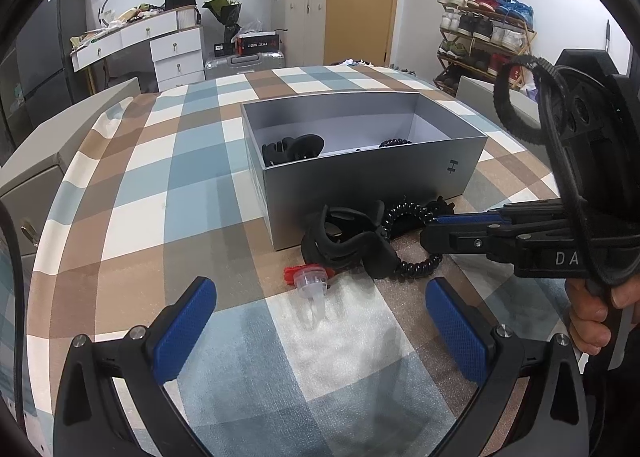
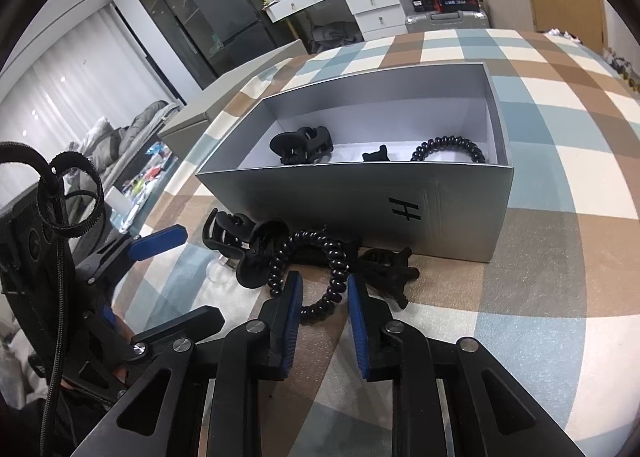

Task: Organize jewelry
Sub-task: 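Grasp the black coiled spiral hair tie with the right gripper, then grasp the black fabric hair band with the left gripper while the right holds the coil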

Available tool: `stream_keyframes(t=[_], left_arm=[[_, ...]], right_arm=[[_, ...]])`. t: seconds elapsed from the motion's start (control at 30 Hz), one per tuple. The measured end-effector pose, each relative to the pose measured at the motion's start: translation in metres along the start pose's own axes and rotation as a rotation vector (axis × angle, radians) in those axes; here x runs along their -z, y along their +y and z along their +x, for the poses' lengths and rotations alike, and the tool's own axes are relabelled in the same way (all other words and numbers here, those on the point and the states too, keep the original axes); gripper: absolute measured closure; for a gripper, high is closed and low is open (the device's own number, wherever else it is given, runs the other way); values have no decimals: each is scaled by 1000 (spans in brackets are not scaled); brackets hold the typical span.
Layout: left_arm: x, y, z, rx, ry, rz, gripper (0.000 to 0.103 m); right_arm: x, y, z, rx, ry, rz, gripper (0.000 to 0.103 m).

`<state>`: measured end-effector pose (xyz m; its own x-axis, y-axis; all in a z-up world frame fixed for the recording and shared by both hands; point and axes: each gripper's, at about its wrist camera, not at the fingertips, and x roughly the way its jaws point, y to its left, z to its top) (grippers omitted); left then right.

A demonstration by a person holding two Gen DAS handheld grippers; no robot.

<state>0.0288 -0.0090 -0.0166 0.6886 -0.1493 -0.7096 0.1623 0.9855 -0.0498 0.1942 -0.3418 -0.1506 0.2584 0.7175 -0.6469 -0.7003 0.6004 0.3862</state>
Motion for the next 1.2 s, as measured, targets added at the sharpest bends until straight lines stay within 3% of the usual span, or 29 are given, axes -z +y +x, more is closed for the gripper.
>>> stream_keyframes(t=[0.1, 0.2, 0.5, 0.93, 1.03, 1.1, 1.2], left_arm=[[0, 1, 1, 1, 7, -5, 1], [0, 0, 1, 1, 9, -1, 1], [-1, -1, 1, 9, 11, 4, 1], [-15, -17, 11, -8, -10, 74, 3], [-16, -16, 15, -8, 11, 74, 17], [-16, -15, 17, -6, 23, 66, 38], [-15, -13, 17, -5, 25, 52, 58]], right_arm=[[0, 2, 1, 12, -3, -14, 83], [0, 3, 1, 23, -8, -29, 93], [5, 5, -15, 13, -64, -56, 95], [10, -5, -29, 12, -68, -48, 95], [10, -7, -28, 17, -61, -42, 95], [10, -8, -28, 17, -56, -39, 94], [12, -7, -29, 20, -52, -44, 94]])
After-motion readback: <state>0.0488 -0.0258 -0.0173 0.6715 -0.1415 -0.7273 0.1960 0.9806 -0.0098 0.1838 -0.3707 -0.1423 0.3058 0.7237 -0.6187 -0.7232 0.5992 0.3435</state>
